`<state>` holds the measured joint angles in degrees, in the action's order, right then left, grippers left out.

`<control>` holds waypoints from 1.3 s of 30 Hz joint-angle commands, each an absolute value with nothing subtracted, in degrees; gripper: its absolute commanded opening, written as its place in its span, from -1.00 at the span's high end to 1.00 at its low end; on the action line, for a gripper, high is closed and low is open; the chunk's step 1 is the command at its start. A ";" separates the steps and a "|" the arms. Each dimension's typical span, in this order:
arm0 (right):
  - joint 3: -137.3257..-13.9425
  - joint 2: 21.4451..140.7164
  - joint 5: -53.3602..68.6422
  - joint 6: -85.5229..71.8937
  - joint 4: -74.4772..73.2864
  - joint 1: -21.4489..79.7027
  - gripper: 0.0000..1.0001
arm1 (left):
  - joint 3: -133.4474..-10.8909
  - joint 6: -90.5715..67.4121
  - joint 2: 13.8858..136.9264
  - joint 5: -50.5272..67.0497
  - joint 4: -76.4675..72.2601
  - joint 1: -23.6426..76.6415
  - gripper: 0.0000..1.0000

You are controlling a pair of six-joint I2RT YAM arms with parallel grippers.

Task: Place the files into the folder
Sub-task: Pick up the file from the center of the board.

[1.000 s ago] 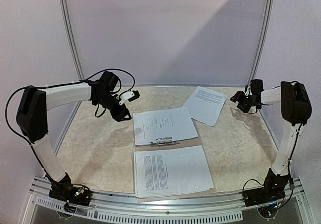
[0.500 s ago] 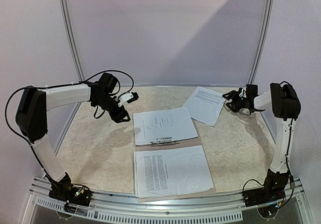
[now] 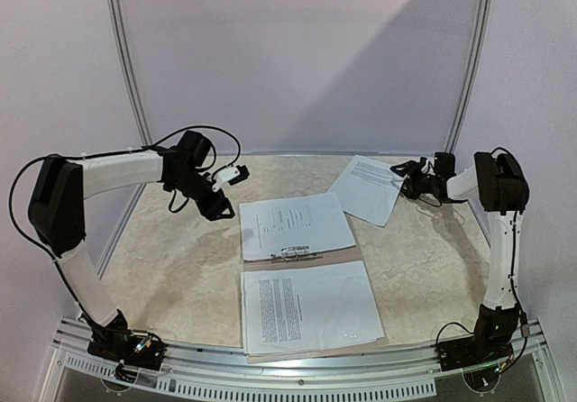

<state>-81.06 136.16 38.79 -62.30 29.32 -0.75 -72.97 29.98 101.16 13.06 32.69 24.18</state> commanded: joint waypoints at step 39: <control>-103.63 98.18 10.72 14.31 -43.18 53.42 1.00 | -76.97 41.17 61.91 28.12 51.70 22.42 -0.83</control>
<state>-99.11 95.35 10.85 7.27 -34.72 48.45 -73.03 39.33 64.55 23.81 45.60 22.39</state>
